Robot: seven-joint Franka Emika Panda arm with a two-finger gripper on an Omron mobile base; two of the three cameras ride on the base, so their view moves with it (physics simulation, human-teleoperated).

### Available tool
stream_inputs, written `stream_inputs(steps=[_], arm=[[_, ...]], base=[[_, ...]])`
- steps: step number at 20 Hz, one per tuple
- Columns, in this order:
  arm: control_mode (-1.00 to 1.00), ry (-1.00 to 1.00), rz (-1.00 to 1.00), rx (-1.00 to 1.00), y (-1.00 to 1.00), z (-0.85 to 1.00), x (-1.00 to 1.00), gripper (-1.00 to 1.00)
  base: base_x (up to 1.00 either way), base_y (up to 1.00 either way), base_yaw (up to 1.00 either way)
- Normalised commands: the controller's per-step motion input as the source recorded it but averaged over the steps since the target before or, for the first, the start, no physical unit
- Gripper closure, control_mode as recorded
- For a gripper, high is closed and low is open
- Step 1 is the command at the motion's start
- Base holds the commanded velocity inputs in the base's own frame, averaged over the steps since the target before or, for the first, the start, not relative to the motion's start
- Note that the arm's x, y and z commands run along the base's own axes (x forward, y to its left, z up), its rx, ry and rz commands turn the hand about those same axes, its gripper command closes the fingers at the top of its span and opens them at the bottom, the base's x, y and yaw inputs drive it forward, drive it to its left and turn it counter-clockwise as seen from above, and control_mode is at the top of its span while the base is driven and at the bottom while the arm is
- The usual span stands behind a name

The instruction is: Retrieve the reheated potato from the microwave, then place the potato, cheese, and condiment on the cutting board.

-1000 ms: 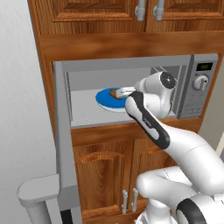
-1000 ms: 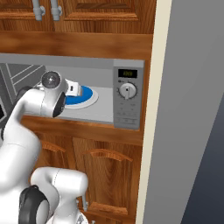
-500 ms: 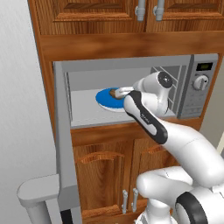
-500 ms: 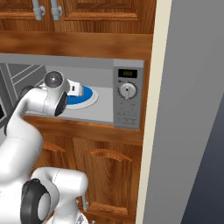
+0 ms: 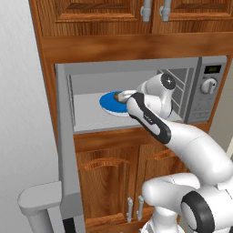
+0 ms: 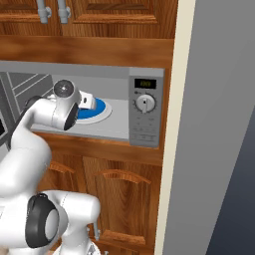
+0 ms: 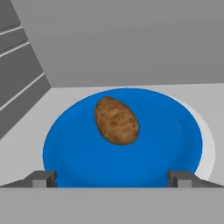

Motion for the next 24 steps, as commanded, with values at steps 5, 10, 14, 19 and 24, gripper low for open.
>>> stream_inputs(steps=[5,10,14,19,24], arm=[[-1.0,0.0,0.0,0.0,0.05,-0.07,0.07,-1.0],[-1.0,-0.01,0.0,0.0,0.07,-0.13,0.06,-1.0],[-1.0,-0.03,0.0,0.01,0.08,-0.03,0.09,-1.0],[-1.0,0.0,0.01,0.0,0.03,0.0,0.14,-1.0],[-1.0,0.0,0.02,0.0,0.0,0.0,0.11,-1.0]], base=[[0.0,0.0,0.0],[0.0,0.0,0.0],[0.0,0.0,0.0],[0.0,0.0,0.0],[0.0,0.0,0.0]])
